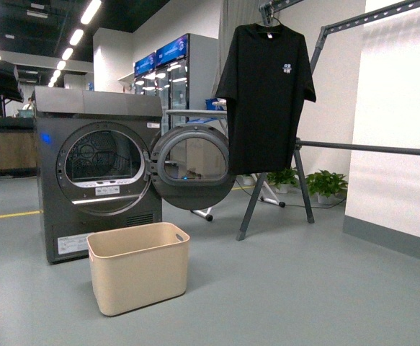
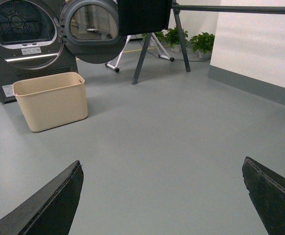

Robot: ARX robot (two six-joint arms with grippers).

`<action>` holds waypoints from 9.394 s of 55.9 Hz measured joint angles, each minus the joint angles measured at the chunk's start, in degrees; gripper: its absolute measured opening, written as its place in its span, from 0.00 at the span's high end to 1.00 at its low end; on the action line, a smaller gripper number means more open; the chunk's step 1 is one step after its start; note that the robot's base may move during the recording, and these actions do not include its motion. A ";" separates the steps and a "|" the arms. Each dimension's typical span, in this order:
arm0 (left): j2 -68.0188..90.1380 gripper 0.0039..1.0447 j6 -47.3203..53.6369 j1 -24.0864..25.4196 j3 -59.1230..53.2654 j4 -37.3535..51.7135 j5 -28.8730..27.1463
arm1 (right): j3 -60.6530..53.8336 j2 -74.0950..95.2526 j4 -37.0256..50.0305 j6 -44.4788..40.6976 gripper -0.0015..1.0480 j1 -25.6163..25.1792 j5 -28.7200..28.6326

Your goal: Move hamper under clothes hanger

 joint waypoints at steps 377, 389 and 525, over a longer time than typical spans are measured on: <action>137.41 0.06 -5.84 -15.50 71.56 12.74 -7.72 | 55.06 133.17 31.98 4.76 0.08 1.46 4.26; 138.44 0.06 -5.81 -15.65 73.31 12.70 -7.56 | 57.61 135.32 30.49 2.86 0.08 -0.24 6.10; 141.92 0.96 -14.71 -18.21 79.69 4.70 -11.67 | 62.03 137.57 25.40 -0.70 0.97 -0.20 2.36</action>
